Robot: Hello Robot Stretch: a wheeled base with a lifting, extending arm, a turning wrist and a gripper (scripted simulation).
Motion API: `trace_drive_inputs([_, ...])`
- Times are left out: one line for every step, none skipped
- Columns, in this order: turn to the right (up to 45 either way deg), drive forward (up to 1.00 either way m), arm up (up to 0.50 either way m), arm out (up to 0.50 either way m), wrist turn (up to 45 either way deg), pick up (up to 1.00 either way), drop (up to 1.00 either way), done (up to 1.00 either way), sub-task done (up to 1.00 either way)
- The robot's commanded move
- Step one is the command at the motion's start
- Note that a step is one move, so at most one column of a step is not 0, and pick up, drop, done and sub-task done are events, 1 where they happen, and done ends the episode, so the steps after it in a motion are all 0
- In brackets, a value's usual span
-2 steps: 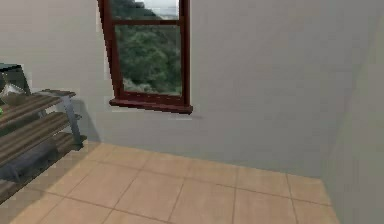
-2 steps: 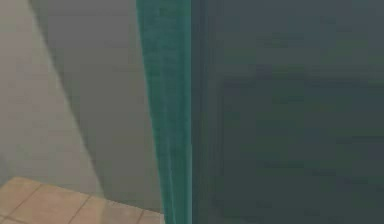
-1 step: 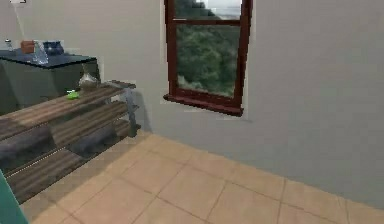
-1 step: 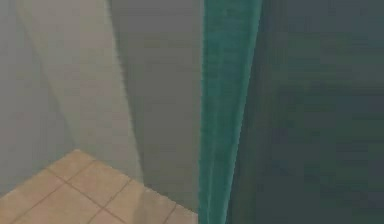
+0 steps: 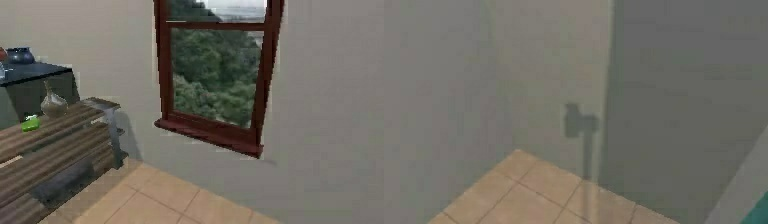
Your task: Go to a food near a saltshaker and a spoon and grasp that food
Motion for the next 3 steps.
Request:
trace_drive_inputs([-45.0,0.00,0.00,0.00,0.0,0.00,0.00,0.00,0.00])
trace_drive_inputs([-15.0,0.00,0.00,0.00,0.0,0.00,0.00,0.00,0.00])
trace_drive_inputs([0.0,0.40,0.00,0.00,0.0,0.00,0.00,0.00,0.00])
